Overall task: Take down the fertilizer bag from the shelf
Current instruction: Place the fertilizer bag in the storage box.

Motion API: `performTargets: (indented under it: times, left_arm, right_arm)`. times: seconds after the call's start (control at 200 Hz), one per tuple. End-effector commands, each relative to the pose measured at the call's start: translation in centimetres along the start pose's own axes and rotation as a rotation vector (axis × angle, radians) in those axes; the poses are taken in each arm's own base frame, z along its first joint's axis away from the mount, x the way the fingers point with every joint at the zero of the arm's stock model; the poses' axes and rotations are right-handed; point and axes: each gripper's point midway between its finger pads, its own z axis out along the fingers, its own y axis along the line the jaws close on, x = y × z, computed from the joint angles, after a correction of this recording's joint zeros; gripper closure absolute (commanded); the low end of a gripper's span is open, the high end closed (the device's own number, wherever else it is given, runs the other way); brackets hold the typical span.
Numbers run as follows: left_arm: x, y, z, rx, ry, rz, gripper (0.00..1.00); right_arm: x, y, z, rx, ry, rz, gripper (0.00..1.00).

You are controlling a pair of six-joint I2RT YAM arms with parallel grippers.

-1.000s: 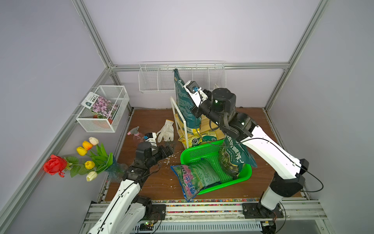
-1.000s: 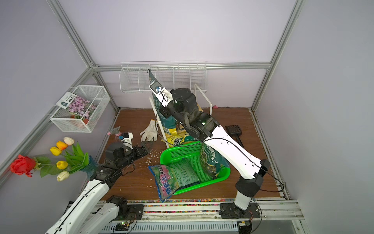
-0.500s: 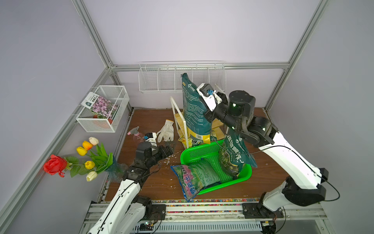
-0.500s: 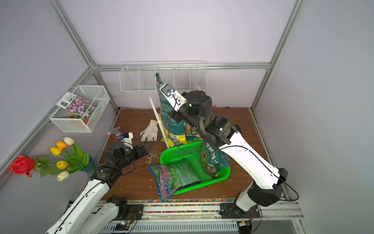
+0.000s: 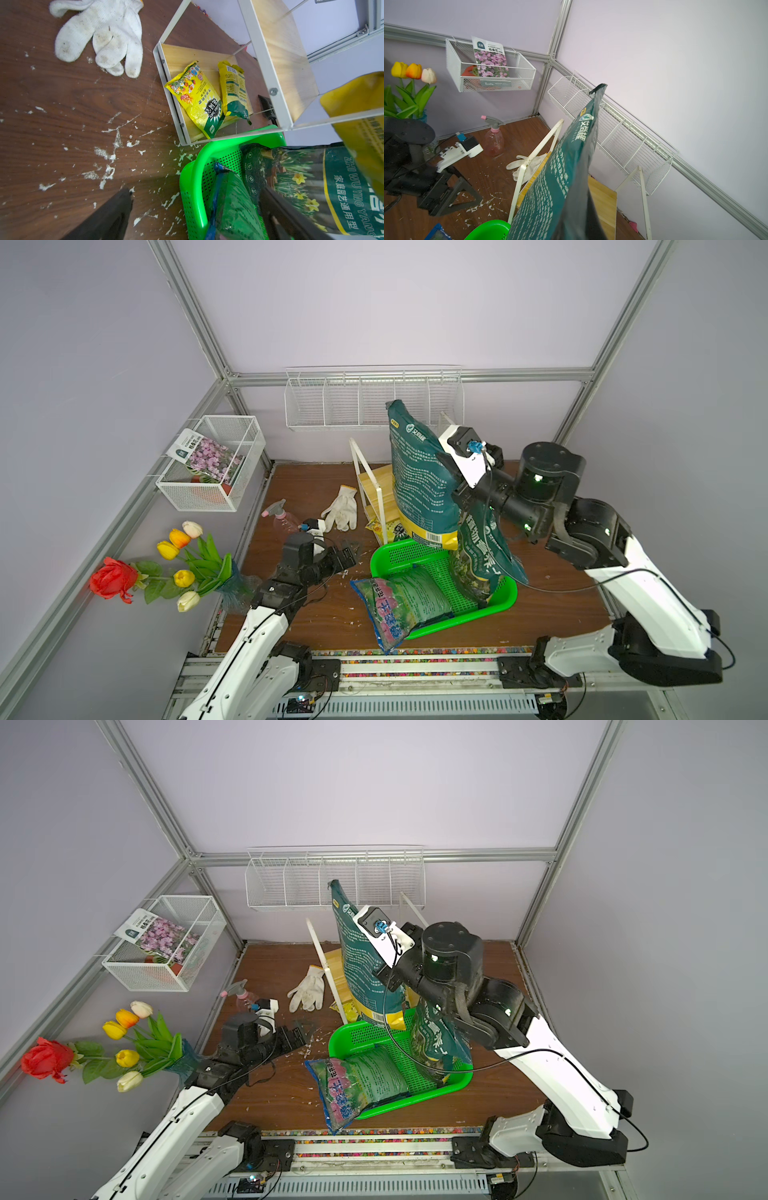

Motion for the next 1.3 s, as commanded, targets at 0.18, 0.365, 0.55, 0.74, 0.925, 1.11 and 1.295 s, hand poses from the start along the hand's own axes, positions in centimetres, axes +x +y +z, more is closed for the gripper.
performTargets:
  times: [0.18, 0.365, 0.55, 0.74, 0.925, 1.11, 1.295]
  left_arm:
    - [0.7, -0.1, -0.2, 0.013, 0.021, -0.006, 0.00]
    - [0.4, -0.4, -0.1, 0.022, 0.015, -0.010, 0.00]
    - [0.4, -0.4, 0.1, 0.027, 0.014, -0.023, 0.00]
    - [0.2, -0.7, 0.4, 0.043, 0.011, -0.037, 0.00]
    - [-0.1, -1.0, 0.4, 0.053, 0.005, -0.042, 0.00]
    - [-0.2, -1.1, 0.3, 0.057, 0.000, -0.041, 0.00]
    - [-0.1, -1.0, 0.1, 0.055, -0.003, -0.039, 0.00]
  right_arm:
    - [-4.3, -3.4, -5.3, 0.140, -0.193, 0.085, 1.00]
    - [-2.4, -2.6, -5.6, 0.133, -0.142, 0.097, 1.00]
    - [0.2, -1.8, -5.1, 0.153, -0.077, 0.082, 1.00]
    - [2.2, -1.4, -4.4, 0.183, -0.038, 0.050, 1.00]
    - [5.5, 0.3, -2.7, 0.188, 0.022, -0.006, 1.00]
    - [8.2, 1.1, -1.7, 0.223, 0.061, -0.045, 1.00]
    - [10.4, 1.4, -2.0, 0.250, 0.082, -0.053, 1.00]
